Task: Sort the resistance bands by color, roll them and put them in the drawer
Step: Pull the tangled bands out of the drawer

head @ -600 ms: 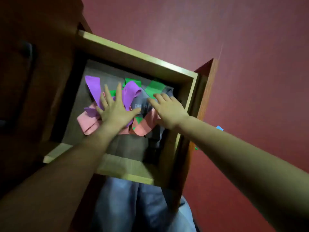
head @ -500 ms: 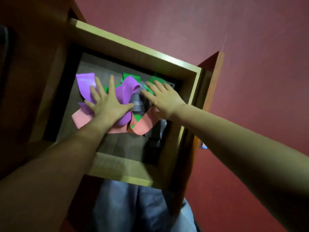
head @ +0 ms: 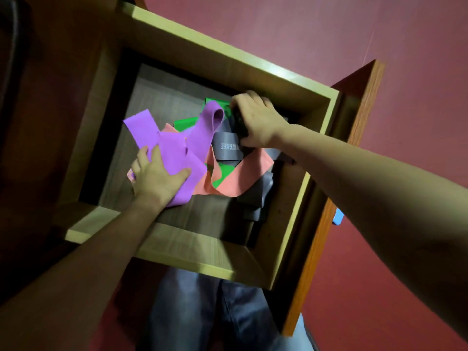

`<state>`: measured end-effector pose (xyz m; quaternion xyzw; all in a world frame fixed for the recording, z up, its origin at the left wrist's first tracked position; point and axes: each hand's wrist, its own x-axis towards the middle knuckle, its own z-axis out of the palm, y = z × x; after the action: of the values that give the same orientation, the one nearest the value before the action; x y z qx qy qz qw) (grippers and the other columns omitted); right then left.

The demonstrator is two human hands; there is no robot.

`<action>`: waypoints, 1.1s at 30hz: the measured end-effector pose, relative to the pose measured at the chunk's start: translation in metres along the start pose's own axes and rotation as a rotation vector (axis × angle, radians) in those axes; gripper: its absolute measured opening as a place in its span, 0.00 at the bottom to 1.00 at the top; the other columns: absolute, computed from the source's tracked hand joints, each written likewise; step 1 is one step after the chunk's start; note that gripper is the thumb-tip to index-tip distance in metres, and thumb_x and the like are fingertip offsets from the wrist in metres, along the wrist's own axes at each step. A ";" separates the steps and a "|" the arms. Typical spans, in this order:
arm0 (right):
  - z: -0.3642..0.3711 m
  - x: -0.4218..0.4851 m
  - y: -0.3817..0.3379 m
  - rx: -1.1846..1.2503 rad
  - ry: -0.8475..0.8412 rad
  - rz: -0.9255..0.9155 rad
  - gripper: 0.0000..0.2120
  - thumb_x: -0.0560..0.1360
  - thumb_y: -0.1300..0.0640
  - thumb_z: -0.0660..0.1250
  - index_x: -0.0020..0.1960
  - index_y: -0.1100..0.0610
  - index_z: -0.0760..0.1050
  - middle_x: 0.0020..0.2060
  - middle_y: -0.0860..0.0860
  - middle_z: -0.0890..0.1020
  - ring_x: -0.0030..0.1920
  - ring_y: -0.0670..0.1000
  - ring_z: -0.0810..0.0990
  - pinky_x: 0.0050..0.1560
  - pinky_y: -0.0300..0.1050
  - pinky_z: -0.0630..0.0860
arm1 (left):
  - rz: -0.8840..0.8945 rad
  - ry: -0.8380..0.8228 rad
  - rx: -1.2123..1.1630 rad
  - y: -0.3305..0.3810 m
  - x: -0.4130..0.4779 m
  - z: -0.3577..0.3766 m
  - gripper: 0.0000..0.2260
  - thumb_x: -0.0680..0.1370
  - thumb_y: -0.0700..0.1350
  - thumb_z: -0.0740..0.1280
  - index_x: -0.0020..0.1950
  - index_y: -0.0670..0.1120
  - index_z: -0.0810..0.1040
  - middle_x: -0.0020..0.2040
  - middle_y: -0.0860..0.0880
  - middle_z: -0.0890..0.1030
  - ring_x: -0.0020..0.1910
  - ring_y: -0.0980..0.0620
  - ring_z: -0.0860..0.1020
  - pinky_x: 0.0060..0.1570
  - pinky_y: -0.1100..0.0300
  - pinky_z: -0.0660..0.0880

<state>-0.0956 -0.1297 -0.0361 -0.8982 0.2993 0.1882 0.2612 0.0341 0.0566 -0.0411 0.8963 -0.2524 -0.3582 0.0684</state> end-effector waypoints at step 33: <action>0.018 -0.039 -0.025 -0.042 -0.265 0.413 0.26 0.75 0.40 0.53 0.62 0.58 0.66 0.62 0.59 0.74 0.63 0.58 0.72 0.65 0.52 0.59 | -0.410 -0.212 -0.890 0.035 -0.038 0.024 0.28 0.69 0.30 0.67 0.66 0.41 0.63 0.56 0.42 0.74 0.48 0.48 0.72 0.40 0.60 0.73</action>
<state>-0.1123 -0.0853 -0.0226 -0.7907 0.4359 0.3598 0.2354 -0.0191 0.0465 -0.0251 0.7701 0.1005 -0.5263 0.3462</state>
